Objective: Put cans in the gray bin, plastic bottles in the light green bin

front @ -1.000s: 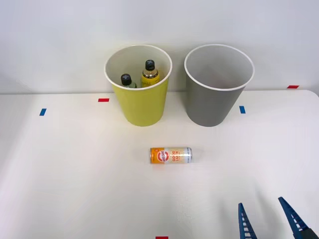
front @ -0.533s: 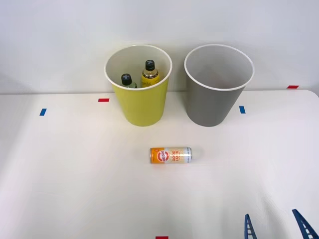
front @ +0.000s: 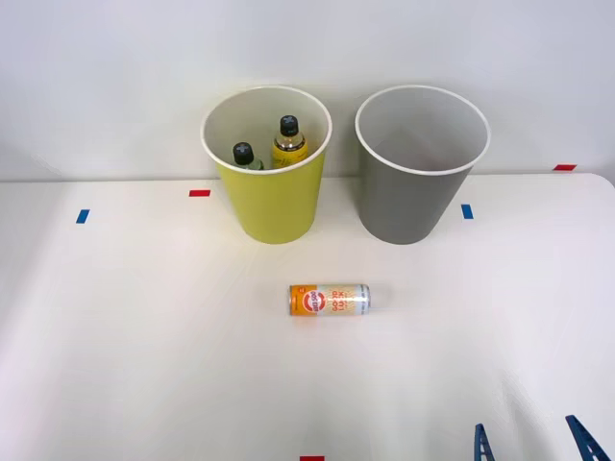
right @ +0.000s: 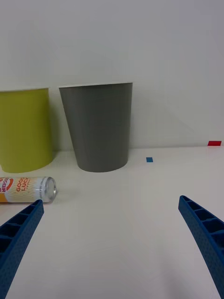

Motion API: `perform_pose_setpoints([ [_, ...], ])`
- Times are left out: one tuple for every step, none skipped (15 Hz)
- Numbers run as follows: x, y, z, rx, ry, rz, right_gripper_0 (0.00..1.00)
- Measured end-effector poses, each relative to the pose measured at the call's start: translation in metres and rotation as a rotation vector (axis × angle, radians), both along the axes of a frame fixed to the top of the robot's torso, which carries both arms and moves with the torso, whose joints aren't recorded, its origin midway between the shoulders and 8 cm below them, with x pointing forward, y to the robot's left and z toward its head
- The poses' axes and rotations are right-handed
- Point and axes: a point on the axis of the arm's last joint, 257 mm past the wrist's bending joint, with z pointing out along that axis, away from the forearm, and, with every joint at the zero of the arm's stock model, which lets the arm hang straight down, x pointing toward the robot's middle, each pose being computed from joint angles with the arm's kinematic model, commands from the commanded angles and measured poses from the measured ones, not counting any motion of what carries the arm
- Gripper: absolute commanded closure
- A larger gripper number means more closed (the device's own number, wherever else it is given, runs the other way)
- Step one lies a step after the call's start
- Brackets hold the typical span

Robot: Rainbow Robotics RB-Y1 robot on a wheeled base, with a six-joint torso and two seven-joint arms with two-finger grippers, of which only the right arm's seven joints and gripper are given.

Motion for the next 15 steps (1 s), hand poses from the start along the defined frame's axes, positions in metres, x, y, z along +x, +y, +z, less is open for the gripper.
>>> perform_pose_setpoints([
  [0.0000, 0.0000, 0.0000, 0.000, 0.000, 0.000, 0.00],
  [0.0000, 0.0000, 0.0000, 0.000, 0.000, 0.000, 0.00],
  [0.0000, 0.0000, 0.0000, 0.000, 0.000, 0.000, 0.00],
  [0.0000, 0.0000, 0.0000, 0.000, 0.000, 0.000, 0.00],
  [0.0000, 0.0000, 0.0000, 0.000, 0.000, 0.000, 0.00],
  [0.0000, 0.0000, 0.0000, 0.000, 0.000, 0.000, 0.00],
  [0.0000, 0.0000, 0.0000, 0.000, 0.000, 0.000, 0.00],
  [0.0000, 0.0000, 0.0000, 0.000, 0.000, 0.000, 0.00],
  [0.0000, 0.0000, 0.0000, 0.000, 0.000, 0.000, 0.00],
  [0.0000, 0.0000, 0.0000, 0.000, 0.000, 0.000, 0.00],
  [0.0000, 0.0000, 0.0000, 0.000, 0.000, 0.000, 0.00],
  [0.0000, 0.0000, 0.0000, 0.000, 0.000, 0.000, 0.00],
  [0.0000, 0.0000, 0.0000, 0.000, 0.000, 0.000, 0.00],
  [0.0000, 0.0000, 0.0000, 0.000, 0.000, 0.000, 0.00],
  [0.0000, 0.0000, 0.0000, 0.000, 0.000, 0.000, 0.00],
])
